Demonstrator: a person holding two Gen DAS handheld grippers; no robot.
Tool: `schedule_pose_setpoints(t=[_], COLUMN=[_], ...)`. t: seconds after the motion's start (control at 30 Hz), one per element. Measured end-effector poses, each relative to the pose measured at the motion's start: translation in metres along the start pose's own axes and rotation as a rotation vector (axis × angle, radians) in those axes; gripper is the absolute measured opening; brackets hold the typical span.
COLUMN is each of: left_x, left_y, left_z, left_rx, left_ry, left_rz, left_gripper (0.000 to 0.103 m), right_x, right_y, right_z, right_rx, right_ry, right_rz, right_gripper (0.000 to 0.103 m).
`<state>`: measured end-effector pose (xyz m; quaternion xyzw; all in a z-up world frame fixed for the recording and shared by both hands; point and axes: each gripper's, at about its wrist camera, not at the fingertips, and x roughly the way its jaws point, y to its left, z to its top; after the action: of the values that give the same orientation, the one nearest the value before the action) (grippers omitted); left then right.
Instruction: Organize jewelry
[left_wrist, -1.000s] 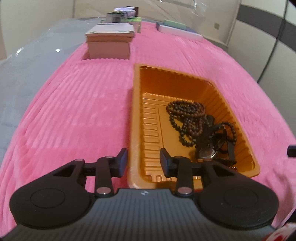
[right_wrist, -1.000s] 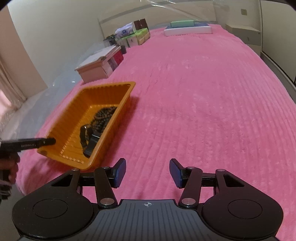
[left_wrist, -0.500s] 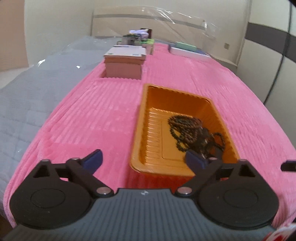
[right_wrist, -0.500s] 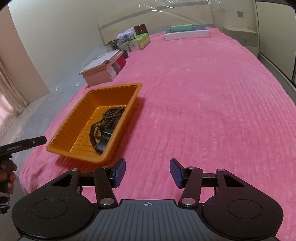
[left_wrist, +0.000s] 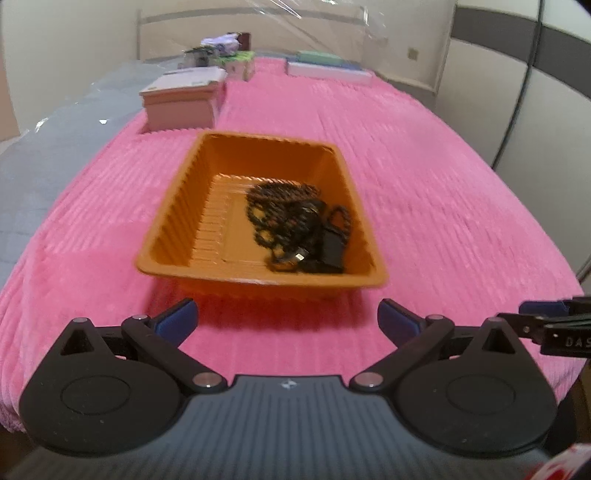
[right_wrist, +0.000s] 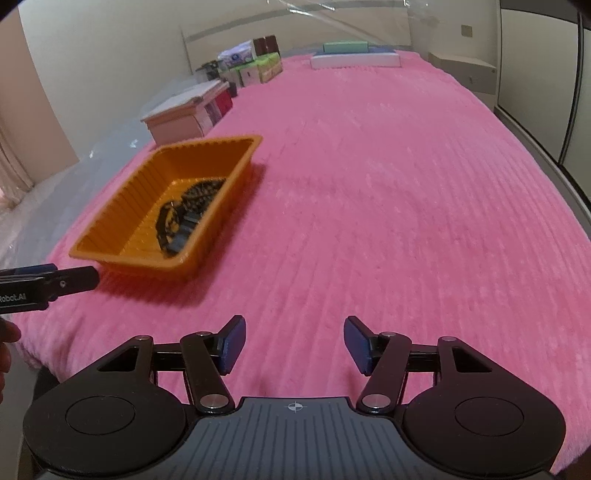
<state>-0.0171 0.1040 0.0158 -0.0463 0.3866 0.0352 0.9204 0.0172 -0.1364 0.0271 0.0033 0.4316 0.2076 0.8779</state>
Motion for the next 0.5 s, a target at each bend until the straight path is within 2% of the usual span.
schedule_pose_setpoints(t=[0.2,0.5], left_x=[0.003,0.005], left_y=[-0.032,-0.049], left_z=[-0.014,-0.021], left_rx=[0.039,0.032], left_ry=[0.043,0.066], left_rz=[0.003,0.005], left_gripper=[0.102,0.102], right_x=[-0.004,-0.009], right_y=[-0.009,-0.010], right_z=[-0.005,-0.007], right_rx=[0.021,0.024], right_ry=[0.005,-0.002], right_rz=[-0.012,-0.018], right_gripper=[0.060,0.060])
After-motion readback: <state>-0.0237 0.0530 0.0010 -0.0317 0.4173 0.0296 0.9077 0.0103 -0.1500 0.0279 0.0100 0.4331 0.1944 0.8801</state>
